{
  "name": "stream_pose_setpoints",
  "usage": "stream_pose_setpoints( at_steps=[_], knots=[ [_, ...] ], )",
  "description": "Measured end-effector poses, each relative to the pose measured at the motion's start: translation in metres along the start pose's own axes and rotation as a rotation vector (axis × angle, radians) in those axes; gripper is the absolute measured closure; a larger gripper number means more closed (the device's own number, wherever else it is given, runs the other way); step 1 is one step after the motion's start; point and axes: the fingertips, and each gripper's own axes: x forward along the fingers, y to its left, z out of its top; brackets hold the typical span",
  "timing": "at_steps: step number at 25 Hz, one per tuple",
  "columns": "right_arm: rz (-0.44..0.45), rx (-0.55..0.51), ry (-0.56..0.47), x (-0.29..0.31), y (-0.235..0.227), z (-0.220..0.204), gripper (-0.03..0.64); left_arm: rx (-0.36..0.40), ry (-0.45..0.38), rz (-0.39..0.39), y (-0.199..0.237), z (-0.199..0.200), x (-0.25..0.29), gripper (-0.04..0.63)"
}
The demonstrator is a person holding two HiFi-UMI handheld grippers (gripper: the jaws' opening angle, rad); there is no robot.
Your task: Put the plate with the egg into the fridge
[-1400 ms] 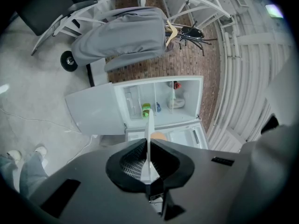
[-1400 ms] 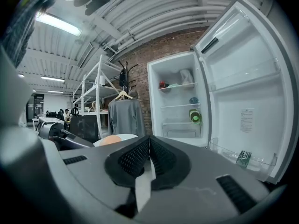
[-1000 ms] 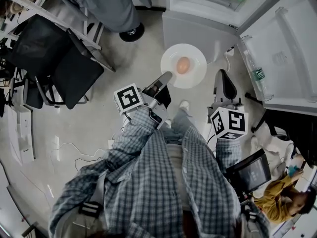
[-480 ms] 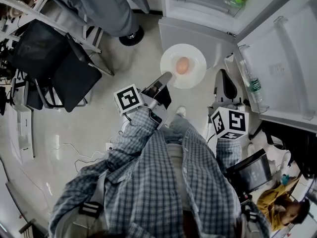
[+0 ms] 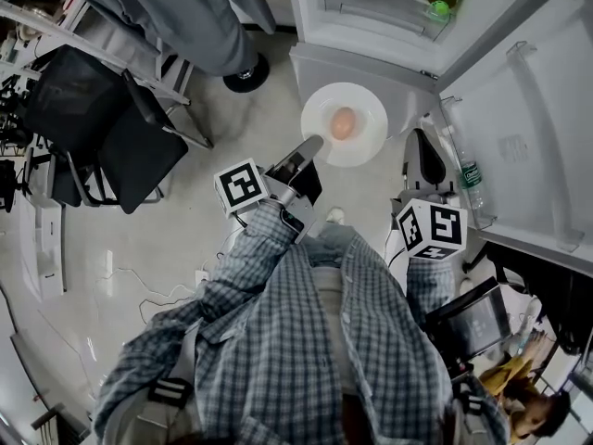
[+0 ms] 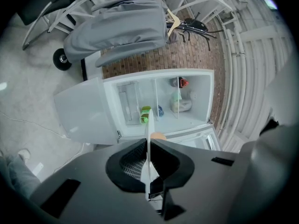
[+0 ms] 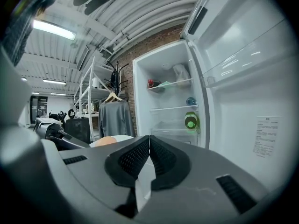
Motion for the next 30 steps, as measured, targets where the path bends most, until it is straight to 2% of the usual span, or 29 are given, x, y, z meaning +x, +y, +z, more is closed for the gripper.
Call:
stream_pose_setpoints(
  at_steps=[17,30],
  knots=[
    [0.042,-0.019,-0.007,0.028,-0.034,0.004,0.609,0.031,-0.021,-0.001,-0.004,0.0,0.043,0.575],
    [0.033,-0.021,0.021,0.046,-0.038,0.002,0.609,-0.004,-0.02,0.026,0.007,0.014,0.055,0.575]
  ],
)
